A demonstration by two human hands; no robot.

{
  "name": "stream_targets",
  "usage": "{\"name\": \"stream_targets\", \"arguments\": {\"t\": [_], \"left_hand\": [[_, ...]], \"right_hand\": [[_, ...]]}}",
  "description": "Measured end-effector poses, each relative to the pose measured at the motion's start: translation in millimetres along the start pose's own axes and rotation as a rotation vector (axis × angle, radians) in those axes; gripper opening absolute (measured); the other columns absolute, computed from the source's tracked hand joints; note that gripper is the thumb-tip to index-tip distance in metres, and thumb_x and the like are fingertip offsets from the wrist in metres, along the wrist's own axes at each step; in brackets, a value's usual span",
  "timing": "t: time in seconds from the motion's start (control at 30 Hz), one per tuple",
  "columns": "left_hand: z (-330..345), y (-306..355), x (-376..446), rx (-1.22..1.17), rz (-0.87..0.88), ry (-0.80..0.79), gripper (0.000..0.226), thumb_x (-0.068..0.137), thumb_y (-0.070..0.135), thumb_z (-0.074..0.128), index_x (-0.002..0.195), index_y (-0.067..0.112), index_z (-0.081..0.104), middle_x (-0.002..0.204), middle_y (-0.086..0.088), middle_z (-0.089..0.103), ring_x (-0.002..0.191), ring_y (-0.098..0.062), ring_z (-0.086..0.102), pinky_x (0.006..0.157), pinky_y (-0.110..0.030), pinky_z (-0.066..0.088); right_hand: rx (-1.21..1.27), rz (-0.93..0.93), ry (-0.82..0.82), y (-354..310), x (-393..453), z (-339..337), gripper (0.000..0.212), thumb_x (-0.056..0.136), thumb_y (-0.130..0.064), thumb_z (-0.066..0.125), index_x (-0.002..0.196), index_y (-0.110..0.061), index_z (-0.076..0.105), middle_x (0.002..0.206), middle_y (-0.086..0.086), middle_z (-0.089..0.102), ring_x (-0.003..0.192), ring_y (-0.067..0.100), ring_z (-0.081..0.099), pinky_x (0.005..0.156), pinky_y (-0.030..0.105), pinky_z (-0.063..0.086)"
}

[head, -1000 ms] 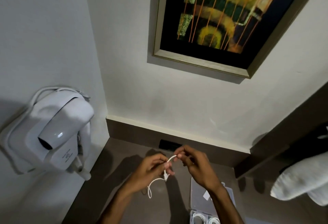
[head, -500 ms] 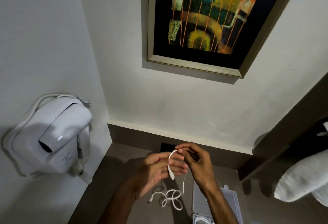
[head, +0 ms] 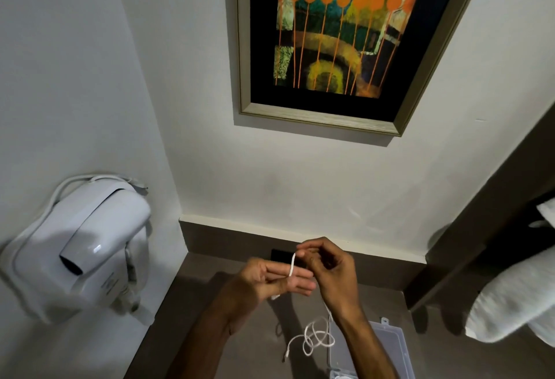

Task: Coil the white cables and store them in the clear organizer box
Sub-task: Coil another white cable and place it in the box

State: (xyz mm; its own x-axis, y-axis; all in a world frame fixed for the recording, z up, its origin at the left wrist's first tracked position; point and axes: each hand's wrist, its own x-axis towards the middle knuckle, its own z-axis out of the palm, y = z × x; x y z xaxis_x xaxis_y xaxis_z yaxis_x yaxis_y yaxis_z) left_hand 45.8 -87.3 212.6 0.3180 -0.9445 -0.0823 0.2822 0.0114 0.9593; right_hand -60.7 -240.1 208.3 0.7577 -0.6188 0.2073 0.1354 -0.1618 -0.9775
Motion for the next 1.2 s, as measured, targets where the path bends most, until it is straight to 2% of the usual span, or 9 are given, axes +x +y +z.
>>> {"name": "stream_targets", "arguments": {"t": [0.2,0.33,0.43,0.6,0.73,0.8,0.9,1.03,1.2], "left_hand": [[4.3,5.0,4.2,0.221,0.113,0.274,0.025,0.098,0.013,0.066,0.121,0.017,0.075,0.114,-0.002,0.081,0.113,-0.019,0.075,0.105,-0.036,0.056],[10.8,12.0,4.4,0.141,0.179,0.292,0.02,0.1,0.006,0.062,0.115,0.008,0.076,0.106,-0.012,0.082,0.101,-0.026,0.079,0.081,-0.022,0.063],[14.4,15.9,1.2,-0.044,0.146,0.199,0.021,0.098,0.004,0.064,0.117,0.003,0.073,0.11,-0.023,0.078,0.1,-0.035,0.077,0.086,-0.031,0.062],[19.0,17.1,1.9,-0.316,0.185,0.179,0.029,0.091,-0.001,0.063,0.118,-0.004,0.071,0.11,-0.025,0.075,0.081,-0.022,0.072,0.076,-0.028,0.061],[17.3,25.4,6.1,-0.481,0.313,0.231,0.039,0.089,-0.003,0.06,0.127,0.001,0.068,0.127,-0.019,0.072,0.103,-0.022,0.073,0.076,-0.029,0.062],[15.5,27.6,8.6,-0.466,0.4,0.298,0.044,0.089,-0.005,0.06,0.132,0.003,0.065,0.134,-0.019,0.069,0.12,-0.027,0.07,0.091,-0.028,0.061],[13.6,22.0,11.2,-0.22,0.494,0.494,0.043,0.096,-0.007,0.057,0.136,0.008,0.062,0.133,-0.012,0.071,0.123,-0.029,0.069,0.097,-0.026,0.058],[12.7,1.1,12.4,0.43,0.594,0.74,0.045,0.103,0.0,0.053,0.146,0.012,0.053,0.138,0.009,0.068,0.126,-0.011,0.066,0.103,-0.027,0.056],[17.2,-12.4,10.5,0.978,0.682,0.777,0.04,0.101,0.01,0.054,0.141,0.011,0.057,0.134,0.006,0.07,0.123,0.003,0.065,0.103,-0.018,0.054]], "right_hand": [[-0.191,-0.198,0.019,-18.1,5.8,-6.0,0.017,0.092,-0.006,0.079,0.091,-0.022,0.083,0.092,-0.005,0.08,0.091,0.017,0.077,0.075,0.016,0.059],[-0.304,-0.263,-0.003,-27.0,11.2,-11.9,0.018,0.093,-0.006,0.079,0.092,-0.024,0.083,0.093,-0.01,0.079,0.09,0.014,0.075,0.071,0.01,0.055],[-0.236,-0.198,-0.014,-27.1,16.0,-12.9,0.022,0.094,-0.003,0.077,0.091,-0.024,0.083,0.093,-0.006,0.08,0.091,0.016,0.077,0.074,0.015,0.059],[0.059,0.078,-0.057,-16.3,6.5,-1.5,0.02,0.099,-0.007,0.071,0.099,-0.021,0.085,0.09,0.002,0.084,0.082,0.011,0.078,0.075,0.022,0.062],[-0.022,0.224,-0.124,2.0,-26.3,22.1,0.018,0.101,-0.02,0.067,0.102,-0.021,0.085,0.077,-0.007,0.082,0.062,0.002,0.067,0.063,0.016,0.054],[-0.093,0.288,-0.169,5.1,-41.3,29.9,0.02,0.105,-0.022,0.064,0.104,-0.018,0.084,0.073,-0.003,0.08,0.055,0.008,0.062,0.06,0.025,0.052],[-0.19,0.331,-0.15,-6.3,-53.3,32.2,0.014,0.102,-0.026,0.07,0.105,-0.027,0.084,0.07,-0.002,0.078,0.056,0.011,0.062,0.061,0.032,0.055],[-0.578,0.145,-0.097,-42.1,-54.1,22.1,0.007,0.098,-0.032,0.073,0.102,-0.036,0.078,0.084,-0.012,0.077,0.076,0.005,0.07,0.078,0.027,0.063],[-0.835,-0.144,0.011,-79.7,-43.4,8.2,0.008,0.098,-0.035,0.073,0.103,-0.04,0.073,0.092,-0.024,0.072,0.073,-0.002,0.067,0.07,0.022,0.061]]}}
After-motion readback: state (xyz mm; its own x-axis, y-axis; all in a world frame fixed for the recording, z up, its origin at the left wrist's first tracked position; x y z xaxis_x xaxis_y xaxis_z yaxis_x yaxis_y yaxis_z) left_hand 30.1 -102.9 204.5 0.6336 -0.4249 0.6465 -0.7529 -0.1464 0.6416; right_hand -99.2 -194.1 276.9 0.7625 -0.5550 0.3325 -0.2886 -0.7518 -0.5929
